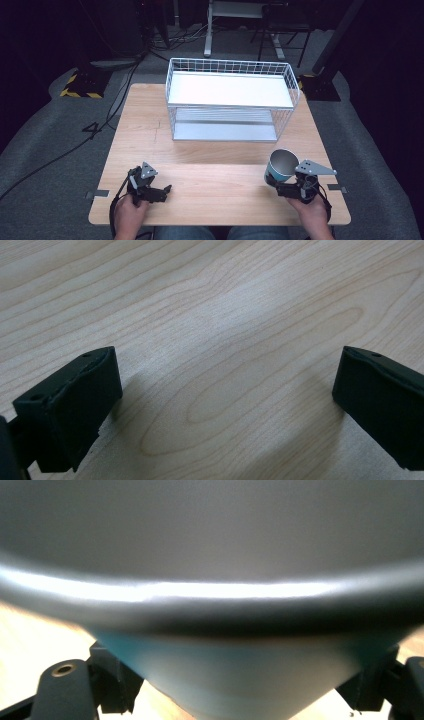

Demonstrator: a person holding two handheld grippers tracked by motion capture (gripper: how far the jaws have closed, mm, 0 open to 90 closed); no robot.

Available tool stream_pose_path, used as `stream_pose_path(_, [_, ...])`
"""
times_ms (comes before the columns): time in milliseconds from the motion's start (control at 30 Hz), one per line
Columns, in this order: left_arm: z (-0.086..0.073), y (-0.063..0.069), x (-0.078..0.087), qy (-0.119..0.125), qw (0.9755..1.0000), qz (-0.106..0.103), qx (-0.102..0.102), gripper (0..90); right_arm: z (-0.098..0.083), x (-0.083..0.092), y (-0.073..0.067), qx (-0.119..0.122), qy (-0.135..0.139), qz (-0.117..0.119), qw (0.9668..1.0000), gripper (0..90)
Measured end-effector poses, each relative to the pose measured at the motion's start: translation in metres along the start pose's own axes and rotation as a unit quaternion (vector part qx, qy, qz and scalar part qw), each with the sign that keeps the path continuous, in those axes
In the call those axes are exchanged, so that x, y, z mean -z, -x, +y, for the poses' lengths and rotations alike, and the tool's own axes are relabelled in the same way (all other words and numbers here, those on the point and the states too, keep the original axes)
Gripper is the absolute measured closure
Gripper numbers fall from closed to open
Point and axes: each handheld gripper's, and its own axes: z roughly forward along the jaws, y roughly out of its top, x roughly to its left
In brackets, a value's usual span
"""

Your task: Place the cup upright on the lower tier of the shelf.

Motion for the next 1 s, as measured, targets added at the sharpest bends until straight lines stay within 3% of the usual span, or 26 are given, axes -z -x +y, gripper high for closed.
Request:
stream_pose_path(333, [0.000, 0.000, 0.000, 0.001, 1.0000, 0.002, 0.002, 0.0, 0.021, -0.016, 0.003, -0.002, -0.002, 0.006, 1.0000, 21.2])
stream_pose_path(533, [0.000, 0.002, 0.000, 0.001, 1.0000, 0.007, 0.005, 0.0, 0.036, -0.028, 0.003, 0.010, -0.004, 0.009, 0.9999, 21.2])
stream_pose_path(1000, [0.000, 0.002, 0.000, 0.001, 0.9999, 0.007, 0.007, 0.0, 0.067, -0.068, 0.007, 0.006, -0.003, 0.000, 1.0000, 21.2])
